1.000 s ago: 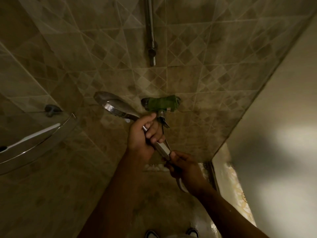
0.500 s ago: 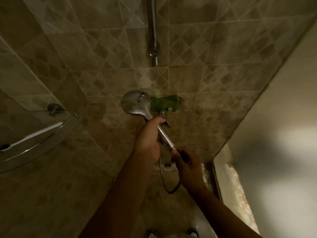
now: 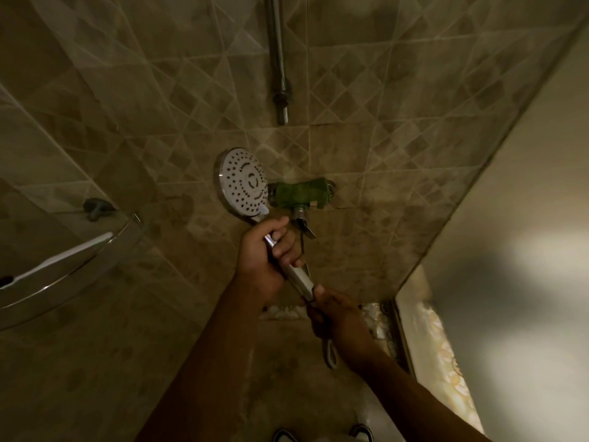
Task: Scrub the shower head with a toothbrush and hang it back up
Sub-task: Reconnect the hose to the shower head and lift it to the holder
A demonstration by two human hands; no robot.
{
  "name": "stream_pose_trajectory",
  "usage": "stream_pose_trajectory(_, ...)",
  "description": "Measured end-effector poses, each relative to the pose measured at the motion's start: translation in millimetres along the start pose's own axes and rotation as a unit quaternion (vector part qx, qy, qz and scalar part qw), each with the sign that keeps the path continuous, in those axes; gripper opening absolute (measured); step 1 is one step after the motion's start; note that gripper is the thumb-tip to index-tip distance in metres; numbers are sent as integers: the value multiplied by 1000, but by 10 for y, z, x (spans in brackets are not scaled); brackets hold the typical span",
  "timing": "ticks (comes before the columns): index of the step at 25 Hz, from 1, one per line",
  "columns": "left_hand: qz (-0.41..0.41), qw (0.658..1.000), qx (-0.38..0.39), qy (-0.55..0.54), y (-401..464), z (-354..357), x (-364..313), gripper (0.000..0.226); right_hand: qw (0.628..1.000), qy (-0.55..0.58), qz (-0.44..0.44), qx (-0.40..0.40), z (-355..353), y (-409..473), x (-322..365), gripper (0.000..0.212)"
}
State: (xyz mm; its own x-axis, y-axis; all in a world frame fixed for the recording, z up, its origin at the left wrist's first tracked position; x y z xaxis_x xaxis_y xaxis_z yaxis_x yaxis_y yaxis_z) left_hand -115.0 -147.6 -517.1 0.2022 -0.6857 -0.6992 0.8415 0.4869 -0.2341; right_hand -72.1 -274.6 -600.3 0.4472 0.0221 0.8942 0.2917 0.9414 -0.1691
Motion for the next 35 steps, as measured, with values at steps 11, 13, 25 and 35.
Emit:
stream_pose_trajectory(11, -61, 983, -168, 29, -14, -5, 152, 11, 923, -337, -62, -173, -277, -36, 80, 32)
stream_pose_trajectory(13, -71, 978, -192, 38, 12, -44, 177, 11, 912, -364, -65, -178, -282, -38, 25, 27)
stream_pose_trajectory(25, -12, 981, -186, -50, 145, -303, 198, 38, 930, -354, -72, -69, -82, -3, -12, 21)
stream_pose_trajectory(35, -26, 995, -99, 9, 163, -223, 114, 43, 979, -201, -24, 4, -44, 70, -54, 29)
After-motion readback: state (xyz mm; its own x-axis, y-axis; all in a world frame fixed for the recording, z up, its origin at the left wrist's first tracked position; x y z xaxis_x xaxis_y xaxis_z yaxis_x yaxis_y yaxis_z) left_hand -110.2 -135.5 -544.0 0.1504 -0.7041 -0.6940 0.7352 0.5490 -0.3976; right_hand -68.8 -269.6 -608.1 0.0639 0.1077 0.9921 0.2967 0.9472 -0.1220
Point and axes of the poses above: each hand's wrist, its own y-axis towards the middle knuckle, its own z-axis out of the palm, x = y × z, the point moved 5 cm from there along y, towards the middle knuckle, and after that the axes turned 12 degrees about x, right-handed, at the moved point
